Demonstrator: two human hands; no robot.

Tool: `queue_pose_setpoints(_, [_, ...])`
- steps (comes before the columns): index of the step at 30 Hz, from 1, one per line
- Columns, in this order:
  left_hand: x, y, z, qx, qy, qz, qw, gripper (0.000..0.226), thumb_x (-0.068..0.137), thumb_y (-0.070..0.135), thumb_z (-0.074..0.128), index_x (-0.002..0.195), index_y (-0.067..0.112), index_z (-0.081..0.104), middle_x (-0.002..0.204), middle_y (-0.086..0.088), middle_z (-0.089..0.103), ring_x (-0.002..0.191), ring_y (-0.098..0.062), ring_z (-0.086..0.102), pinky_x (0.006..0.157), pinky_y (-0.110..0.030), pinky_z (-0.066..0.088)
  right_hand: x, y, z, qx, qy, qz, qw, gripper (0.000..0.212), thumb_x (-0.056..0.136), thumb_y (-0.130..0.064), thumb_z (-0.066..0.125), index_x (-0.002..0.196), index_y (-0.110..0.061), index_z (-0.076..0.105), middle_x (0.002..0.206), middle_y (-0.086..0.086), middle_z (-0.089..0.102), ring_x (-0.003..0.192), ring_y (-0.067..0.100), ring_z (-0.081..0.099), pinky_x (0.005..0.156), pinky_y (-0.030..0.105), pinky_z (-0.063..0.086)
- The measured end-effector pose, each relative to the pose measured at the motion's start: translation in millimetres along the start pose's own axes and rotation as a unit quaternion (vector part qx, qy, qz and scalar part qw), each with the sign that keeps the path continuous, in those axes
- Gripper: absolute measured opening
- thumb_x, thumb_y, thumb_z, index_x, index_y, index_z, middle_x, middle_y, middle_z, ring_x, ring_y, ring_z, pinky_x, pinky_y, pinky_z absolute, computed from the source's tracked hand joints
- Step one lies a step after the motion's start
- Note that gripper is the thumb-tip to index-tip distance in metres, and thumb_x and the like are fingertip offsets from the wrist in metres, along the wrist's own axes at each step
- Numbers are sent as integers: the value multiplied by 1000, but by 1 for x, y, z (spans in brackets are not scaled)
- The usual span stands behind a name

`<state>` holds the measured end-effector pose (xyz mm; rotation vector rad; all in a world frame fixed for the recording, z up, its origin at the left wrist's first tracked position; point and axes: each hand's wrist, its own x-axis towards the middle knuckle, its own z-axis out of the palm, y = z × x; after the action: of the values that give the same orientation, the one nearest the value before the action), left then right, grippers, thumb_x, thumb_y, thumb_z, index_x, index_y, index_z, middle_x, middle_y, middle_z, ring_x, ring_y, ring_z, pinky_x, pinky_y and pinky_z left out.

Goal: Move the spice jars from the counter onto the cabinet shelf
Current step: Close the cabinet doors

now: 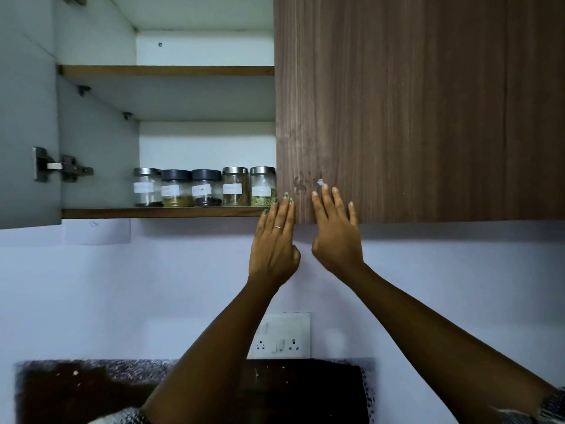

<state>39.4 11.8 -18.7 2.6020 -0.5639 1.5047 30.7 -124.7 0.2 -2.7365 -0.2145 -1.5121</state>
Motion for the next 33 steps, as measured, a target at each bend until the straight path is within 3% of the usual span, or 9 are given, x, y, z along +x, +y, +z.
queue_pose_setpoints(7, [-43, -23, -48, 12, 30, -18, 999, 62, 83, 19, 50, 143, 14, 34, 151, -7, 30, 138, -27, 28, 119, -40, 13, 0, -28, -28, 106, 93, 49, 989, 53, 82, -6, 48, 135, -4, 45, 151, 14, 32, 140, 28, 28, 111, 46, 24])
queue_pose_setpoints(10, [-54, -35, -73, 26, 57, -26, 998, 56, 80, 18, 53, 136, 11, 44, 137, -8, 47, 123, -26, 46, 112, -42, 27, 1, -47, -40, 145, 132, 64, 979, 41, 81, -6, 47, 121, -3, 56, 132, 17, 53, 127, 32, 43, 99, 44, 33])
queue_pose_setpoints(13, [-64, -46, -97, 33, 96, -14, 995, 46, 81, 18, 55, 126, 9, 54, 116, -9, 61, 104, -28, 57, 100, -42, 41, 0, -71, -56, 162, 146, 60, 974, 30, 84, -9, 44, 110, -5, 58, 114, 14, 59, 110, 32, 50, 89, 42, 35])
queue_pose_setpoints(18, [-79, -65, -135, 45, 147, -9, 988, 32, 83, 19, 54, 112, 8, 60, 100, -8, 64, 89, -27, 58, 82, -36, 46, -3, -117, -90, 193, 161, 12, 968, 26, 86, -10, 44, 107, -8, 59, 110, 10, 60, 106, 28, 51, 89, 39, 34])
queue_pose_setpoints(27, [-121, -121, -220, -18, 208, -18, 978, 39, 76, 12, 61, 115, 10, 58, 121, -6, 59, 104, -26, 56, 89, -35, 44, -17, -238, -169, 266, 214, -43, 939, 22, 85, -10, 45, 100, -10, 61, 101, 5, 63, 95, 24, 55, 80, 38, 37])
queue_pose_setpoints(33, [-156, -164, -273, -87, 247, -46, 964, 38, 83, 15, 61, 120, 11, 54, 123, -5, 58, 109, -23, 55, 90, -33, 42, -37, -323, -217, 296, 229, -42, 926, 22, 85, -11, 46, 100, -9, 61, 100, 4, 64, 93, 23, 56, 79, 37, 39])
